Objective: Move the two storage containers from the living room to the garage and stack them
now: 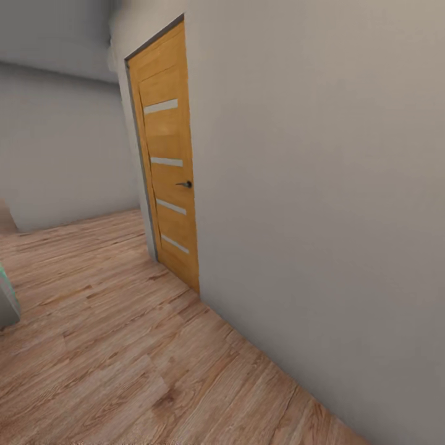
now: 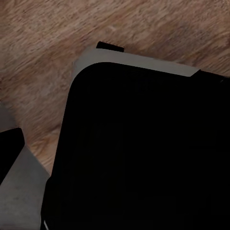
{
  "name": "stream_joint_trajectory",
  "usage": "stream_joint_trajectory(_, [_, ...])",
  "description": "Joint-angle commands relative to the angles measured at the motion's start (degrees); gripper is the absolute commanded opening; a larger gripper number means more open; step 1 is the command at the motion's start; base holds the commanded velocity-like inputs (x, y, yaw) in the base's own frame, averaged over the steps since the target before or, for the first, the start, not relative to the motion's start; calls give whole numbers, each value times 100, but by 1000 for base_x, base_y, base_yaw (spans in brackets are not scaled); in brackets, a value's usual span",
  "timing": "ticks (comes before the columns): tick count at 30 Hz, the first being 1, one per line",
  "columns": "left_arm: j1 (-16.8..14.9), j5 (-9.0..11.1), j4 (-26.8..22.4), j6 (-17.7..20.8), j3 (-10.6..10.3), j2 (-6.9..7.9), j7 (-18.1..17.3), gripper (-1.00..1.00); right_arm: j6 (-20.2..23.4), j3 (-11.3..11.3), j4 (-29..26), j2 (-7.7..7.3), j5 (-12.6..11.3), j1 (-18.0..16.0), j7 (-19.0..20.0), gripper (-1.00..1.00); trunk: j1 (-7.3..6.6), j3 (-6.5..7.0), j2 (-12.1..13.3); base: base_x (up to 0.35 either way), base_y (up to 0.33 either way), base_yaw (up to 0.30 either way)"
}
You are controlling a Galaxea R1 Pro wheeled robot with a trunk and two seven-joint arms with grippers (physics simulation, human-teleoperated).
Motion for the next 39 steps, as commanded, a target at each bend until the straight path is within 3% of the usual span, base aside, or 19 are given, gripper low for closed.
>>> stream_joint_trajectory(1, [-1,6,-5,-11,35,-1,3,100,-25,53,-1,-1,-45,-2,-3,100,0,-5,-3,0,0,300])
stream_joint_trajectory(10, [-1,8,-1,-11,35,0,-3,100,-59,109,8,-1,13,-2,-55,100,0,-5,-3,55,0,300])
stream_joint_trajectory(39, [-1,33,30,59,2,10,-3,100,-63,75,7,-1,-53,-2,-86,100,0,-5,-3,315,0,300])
